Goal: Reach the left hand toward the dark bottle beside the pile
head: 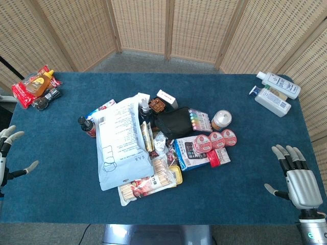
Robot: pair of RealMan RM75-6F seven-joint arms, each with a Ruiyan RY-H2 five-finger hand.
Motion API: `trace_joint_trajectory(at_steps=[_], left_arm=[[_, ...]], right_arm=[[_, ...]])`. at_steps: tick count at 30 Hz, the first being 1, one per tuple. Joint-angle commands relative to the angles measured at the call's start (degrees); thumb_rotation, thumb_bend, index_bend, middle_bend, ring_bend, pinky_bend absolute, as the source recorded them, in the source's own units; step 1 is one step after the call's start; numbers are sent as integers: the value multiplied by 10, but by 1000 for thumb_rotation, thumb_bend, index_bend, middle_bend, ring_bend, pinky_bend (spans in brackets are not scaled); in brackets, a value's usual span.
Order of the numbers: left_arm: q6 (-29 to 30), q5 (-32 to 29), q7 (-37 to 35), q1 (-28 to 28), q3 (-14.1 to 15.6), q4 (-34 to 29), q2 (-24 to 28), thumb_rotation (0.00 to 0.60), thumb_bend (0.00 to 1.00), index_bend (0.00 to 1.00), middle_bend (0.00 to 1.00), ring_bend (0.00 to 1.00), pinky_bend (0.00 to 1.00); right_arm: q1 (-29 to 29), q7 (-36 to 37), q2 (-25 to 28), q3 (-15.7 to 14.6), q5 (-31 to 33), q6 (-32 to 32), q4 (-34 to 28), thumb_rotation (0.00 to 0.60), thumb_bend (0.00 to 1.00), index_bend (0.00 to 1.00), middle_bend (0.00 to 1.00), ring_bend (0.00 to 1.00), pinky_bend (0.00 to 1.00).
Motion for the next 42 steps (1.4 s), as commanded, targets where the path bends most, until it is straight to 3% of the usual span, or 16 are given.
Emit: trace_joint_trajectory(at_steps=[1,9,15,27,42], left_arm=[[-3,-3,-2,0,0,3,-1,600,203,183,0,0,0],[-36,-31,-19,-13,-10,45,-29,600,201,178,0,0,0],[-108,-71,-53,-55,-34,118,-100,600,198,2,0,0,0],[-205,-127,-37,-145,-91,167,-184,600,196,0,0,0,0],[-281,-146,-49,-221,-110,248,-268,600,194,0,0,0,0]], right_arm=[[0,0,0,0,0,-1,0,600,0,0,0,0,0],[0,0,0,-1,-1,0,-2,600,0,0,0,0,0],[1,-2,-1,-1,2,-3,-3,600,0,0,0,0,0],[-1,10,4,-1,-3,2,-2,600,0,0,0,0,0],[1,15,5,2,8,-3,1,600,0,0,0,0,0]])
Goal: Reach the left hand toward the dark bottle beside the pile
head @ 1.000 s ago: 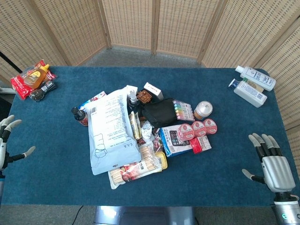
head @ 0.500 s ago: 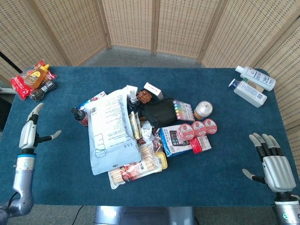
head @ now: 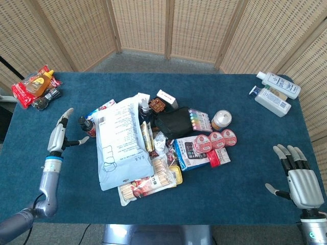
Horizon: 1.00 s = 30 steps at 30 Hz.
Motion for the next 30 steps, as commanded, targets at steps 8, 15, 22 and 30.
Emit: trace_joint_trajectory(at_steps=[8,15,22,30], left_arm=[[-14,1,-10,-41,-10,67,-59,600,195,37,53,30,84],[26,7,-3,-58,-19,121,-109,600,195,525,531,418,426],[50,11,-1,-64,-23,150,-133,600,221,788,782,595,566],[97,24,-5,-49,-27,106,-102,600,223,791,791,602,578]], right_arm=[[-1,7,3,3,5,2,2,600,0,0,0,0,0],[-2,13,6,3,4,4,1,600,0,0,0,0,0],[-3,15,7,3,3,5,1,600,0,0,0,0,0],[-3,13,8,2,1,5,-1,600,0,0,0,0,0]])
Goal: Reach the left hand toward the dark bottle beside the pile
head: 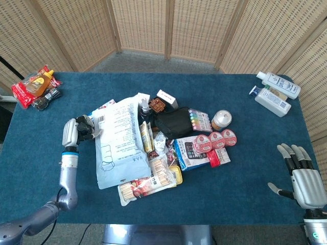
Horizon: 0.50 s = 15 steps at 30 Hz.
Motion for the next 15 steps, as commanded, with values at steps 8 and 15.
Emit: trace_joint_trajectory(at_steps=[8,15], left_arm=[[89,25,58,46,-5,-199,109,600,226,789,793,613,636],[136,35,162,62,-31,-386,202,600,230,790,796,620,648]], right_arm=[[-1,-8,0,-2,-6,2,-5,600,0,0,0,0,0],[-1,-15,-1,-3,-5,0,-7,600,0,0,0,0,0]])
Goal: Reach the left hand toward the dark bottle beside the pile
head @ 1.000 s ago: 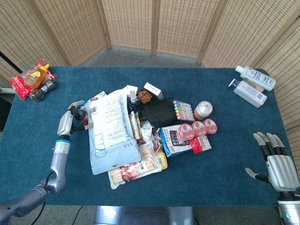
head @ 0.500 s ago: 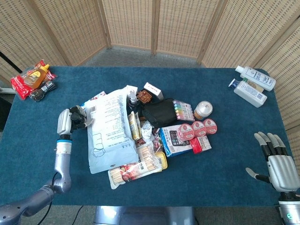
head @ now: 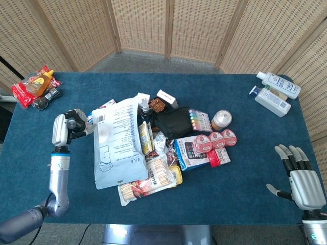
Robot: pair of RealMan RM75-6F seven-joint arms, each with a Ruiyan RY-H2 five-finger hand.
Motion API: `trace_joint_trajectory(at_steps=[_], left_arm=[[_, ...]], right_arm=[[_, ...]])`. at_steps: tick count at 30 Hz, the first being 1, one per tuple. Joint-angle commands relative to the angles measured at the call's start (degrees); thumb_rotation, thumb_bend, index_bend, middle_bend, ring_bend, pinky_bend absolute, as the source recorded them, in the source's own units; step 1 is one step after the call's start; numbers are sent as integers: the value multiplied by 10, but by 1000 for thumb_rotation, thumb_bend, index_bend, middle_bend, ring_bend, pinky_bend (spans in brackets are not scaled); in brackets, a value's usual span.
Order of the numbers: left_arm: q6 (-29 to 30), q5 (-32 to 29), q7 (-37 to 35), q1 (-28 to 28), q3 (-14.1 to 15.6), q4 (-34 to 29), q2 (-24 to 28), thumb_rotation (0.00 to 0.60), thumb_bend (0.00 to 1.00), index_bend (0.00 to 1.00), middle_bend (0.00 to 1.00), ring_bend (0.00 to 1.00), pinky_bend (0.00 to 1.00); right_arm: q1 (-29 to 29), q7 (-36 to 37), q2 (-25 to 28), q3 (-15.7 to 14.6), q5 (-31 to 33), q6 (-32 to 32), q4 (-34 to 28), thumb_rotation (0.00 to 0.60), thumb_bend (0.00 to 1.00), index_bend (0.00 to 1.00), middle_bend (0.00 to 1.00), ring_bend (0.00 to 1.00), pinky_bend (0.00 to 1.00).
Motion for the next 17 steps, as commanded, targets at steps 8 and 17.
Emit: trace_joint_trajectory(at_steps=[8,17], left_arm=[[47,-8,139,2,-59,-202,110,600,228,792,801,629,648],[51,-20,188,-17,-74,-244,125,600,230,793,805,633,654]], right_arm=[[0,-4,0,1,1,0,-1,600,0,0,0,0,0],[1,-4,0,1,0,-1,-2,600,0,0,0,0,0]])
